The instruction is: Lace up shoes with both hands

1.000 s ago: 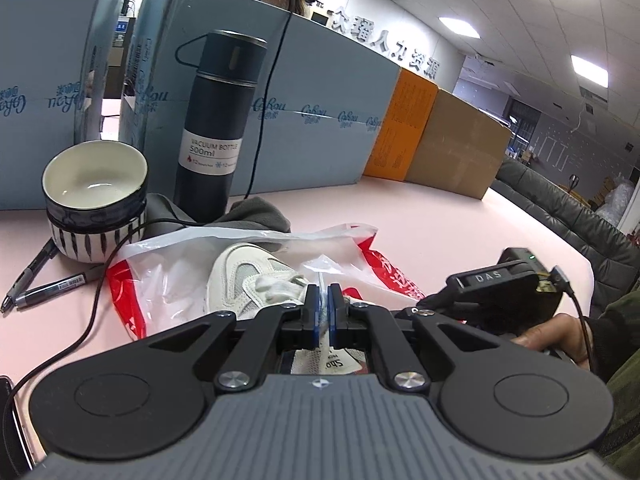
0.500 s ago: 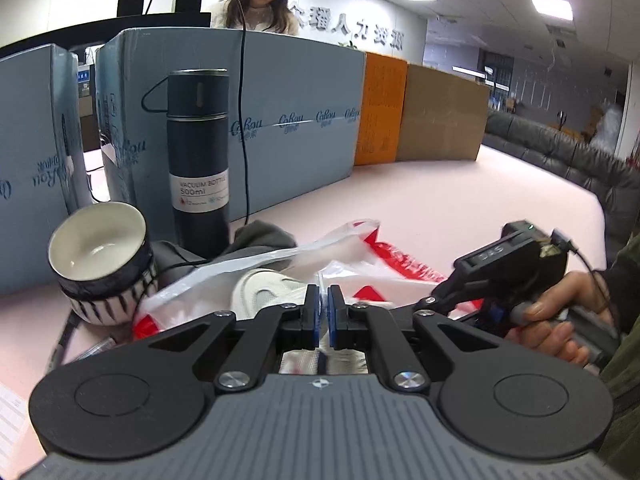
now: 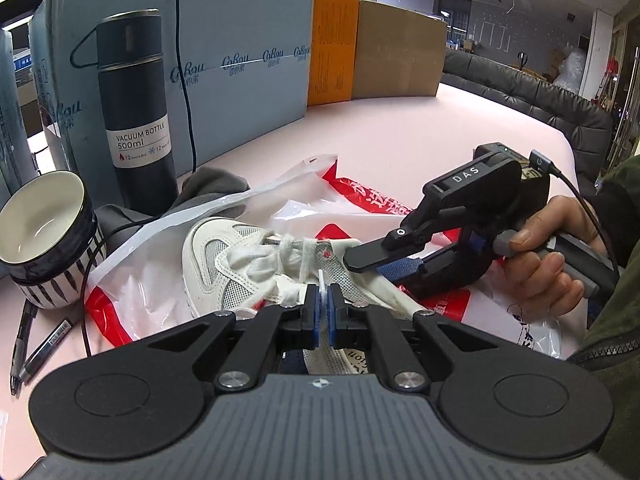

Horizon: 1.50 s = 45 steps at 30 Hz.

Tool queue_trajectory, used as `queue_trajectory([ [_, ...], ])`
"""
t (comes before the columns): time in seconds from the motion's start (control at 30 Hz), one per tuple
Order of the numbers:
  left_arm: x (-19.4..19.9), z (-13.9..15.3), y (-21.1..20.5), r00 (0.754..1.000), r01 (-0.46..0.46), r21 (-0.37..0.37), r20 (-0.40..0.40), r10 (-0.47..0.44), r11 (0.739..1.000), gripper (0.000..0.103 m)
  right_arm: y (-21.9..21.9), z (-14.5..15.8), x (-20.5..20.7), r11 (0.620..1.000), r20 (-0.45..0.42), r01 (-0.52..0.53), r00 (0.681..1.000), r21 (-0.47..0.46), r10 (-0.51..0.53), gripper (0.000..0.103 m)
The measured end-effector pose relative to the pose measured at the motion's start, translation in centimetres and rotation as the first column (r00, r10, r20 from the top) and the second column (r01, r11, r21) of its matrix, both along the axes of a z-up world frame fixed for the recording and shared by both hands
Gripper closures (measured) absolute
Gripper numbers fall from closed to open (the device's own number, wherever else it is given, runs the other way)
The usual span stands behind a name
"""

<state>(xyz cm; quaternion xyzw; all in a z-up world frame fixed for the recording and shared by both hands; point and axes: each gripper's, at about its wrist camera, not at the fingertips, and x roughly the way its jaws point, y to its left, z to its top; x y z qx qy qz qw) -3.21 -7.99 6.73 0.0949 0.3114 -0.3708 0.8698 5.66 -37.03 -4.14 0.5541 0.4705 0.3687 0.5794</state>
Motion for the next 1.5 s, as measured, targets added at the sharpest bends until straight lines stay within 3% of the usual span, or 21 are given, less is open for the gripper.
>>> queue_trajectory([
  [0.6, 0.4, -0.1, -0.8, 0.999, -0.028, 0.036, -0.041, 0.029, 0.999, 0.101, 0.5, 1.5, 1.0, 0.995, -0.004, -0.057, 0.998, -0.087, 0.057, 0.085],
  [0.67, 0.4, -0.1, -0.8, 0.998, -0.032, 0.036, -0.044, 0.033, 0.999, 0.101, 0.6, 2.1, 1.0, 0.990, 0.012, -0.064, 0.998, -0.122, 0.066, 0.085],
  [0.73, 0.4, -0.1, -0.9, 0.998, -0.034, 0.040, -0.046, 0.036, 0.999, 0.100, 1.0, 3.7, 0.9, 0.976, 0.092, -0.073, 0.991, -0.205, 0.094, 0.083],
  [0.8, 0.3, -0.1, -0.9, 0.998, -0.037, 0.042, -0.048, 0.039, 0.998, 0.100, 1.7, 5.7, 0.4, 0.944, 0.210, -0.071, 0.967, -0.321, 0.144, 0.082],
  [0.9, 0.3, 0.0, -1.0, 0.998, -0.040, 0.046, -0.048, 0.042, 0.998, 0.100, 3.1, 8.4, -1.0, 0.879, 0.377, -0.027, 0.897, -0.475, 0.231, 0.078],
  [1.0, 0.2, 0.0, -1.0, 0.998, -0.042, 0.049, -0.049, 0.045, 0.998, 0.100, 3.9, 9.6, -2.5, 0.836, 0.470, 0.031, 0.838, -0.548, 0.278, 0.079],
  [1.07, 0.2, 0.0, -0.9, 0.998, -0.046, 0.045, -0.051, 0.048, 0.998, 0.100, 3.9, 9.8, -3.3, 0.824, 0.499, 0.056, 0.818, -0.564, 0.286, 0.082],
  [1.1, 0.2, 0.0, -0.9, 0.998, -0.046, 0.043, -0.049, 0.048, 0.998, 0.100, 3.7, 9.6, -3.3, 0.829, 0.493, 0.056, 0.825, -0.556, 0.275, 0.082],
  [1.17, 0.2, 0.0, -0.9, 0.998, -0.047, 0.040, -0.046, 0.049, 0.998, 0.100, 2.8, 8.8, -2.4, 0.876, 0.420, 0.038, 0.887, -0.480, 0.192, 0.083],
  [1.27, 0.1, 0.0, -0.9, 0.998, -0.049, 0.035, -0.041, 0.050, 0.998, 0.100, 1.2, 6.0, -1.2, 0.957, 0.205, 0.035, 0.978, -0.288, 0.026, 0.083],
  [1.37, 0.0, -0.1, -1.0, 0.998, -0.050, 0.035, -0.037, 0.051, 0.998, 0.100, 0.2, 3.7, -1.4, 0.986, 0.054, 0.066, 0.997, -0.154, -0.058, 0.083],
  [1.5, 0.0, -0.1, -1.1, 0.998, -0.049, 0.037, -0.032, 0.051, 0.998, 0.100, -0.1, 3.0, -1.9, 0.989, 0.019, 0.094, 0.996, -0.114, -0.092, 0.083],
])
